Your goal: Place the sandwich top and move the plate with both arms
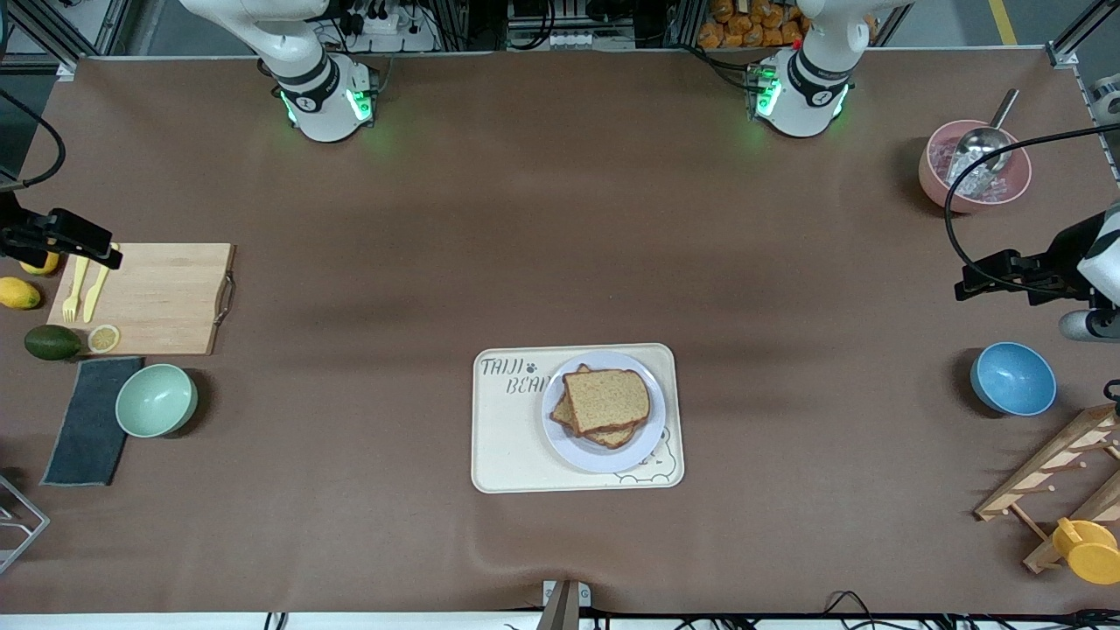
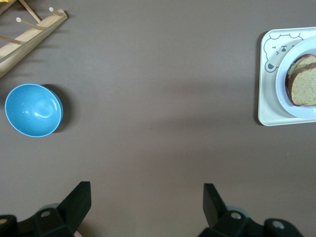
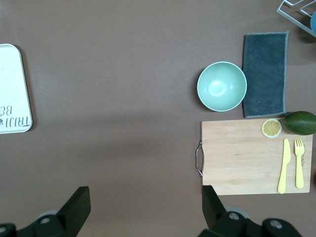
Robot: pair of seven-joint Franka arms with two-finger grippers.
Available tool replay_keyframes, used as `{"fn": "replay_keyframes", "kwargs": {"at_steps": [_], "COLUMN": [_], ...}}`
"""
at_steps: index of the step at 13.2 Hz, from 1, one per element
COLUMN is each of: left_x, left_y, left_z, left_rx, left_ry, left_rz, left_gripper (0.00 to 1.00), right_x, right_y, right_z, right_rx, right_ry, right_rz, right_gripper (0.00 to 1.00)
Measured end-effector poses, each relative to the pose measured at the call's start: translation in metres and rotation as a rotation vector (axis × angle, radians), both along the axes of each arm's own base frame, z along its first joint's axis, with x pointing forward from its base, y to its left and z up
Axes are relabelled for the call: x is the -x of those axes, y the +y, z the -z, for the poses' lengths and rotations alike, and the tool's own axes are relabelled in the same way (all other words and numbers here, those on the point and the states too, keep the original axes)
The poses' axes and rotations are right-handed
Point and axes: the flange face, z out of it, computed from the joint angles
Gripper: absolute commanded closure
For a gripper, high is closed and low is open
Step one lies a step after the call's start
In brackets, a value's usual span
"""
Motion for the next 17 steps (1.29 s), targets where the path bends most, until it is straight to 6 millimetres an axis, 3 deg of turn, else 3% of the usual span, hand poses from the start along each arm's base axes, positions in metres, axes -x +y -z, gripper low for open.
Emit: {"fn": "replay_keyframes", "kwargs": {"at_steps": [4,10,14,17], "left_x": [0.015,0.023,0.037,0.052], "left_y": [0.007,0.011,-0.007,-0.02], "left_z": [-0.023,-0.036,-0.056,-0.056], "left_rx": [-0.011,-0.018,-0.029,-0.047], "left_ry": [-0.012,-0.023,-0.041,-0.027], "left_rz": [-0.016,-0.038,-0.024,-0.034], "left_gripper": [0.0,0.0,0.0,0.0], "right_x": [-0.001,-0.005,-0.005,-0.005], "right_y": [0.0,0.0,0.0,0.0], "right_z": [0.001,0.007,0.007,0.007], "right_rx": [0.0,-0.006,-0.006,-0.006], "right_ry": [0.0,0.006,0.005,0.004], "right_rz": [0.001,0.001,0.001,0.001], "right_gripper": [0.0,0.0,0.0,0.0]}}
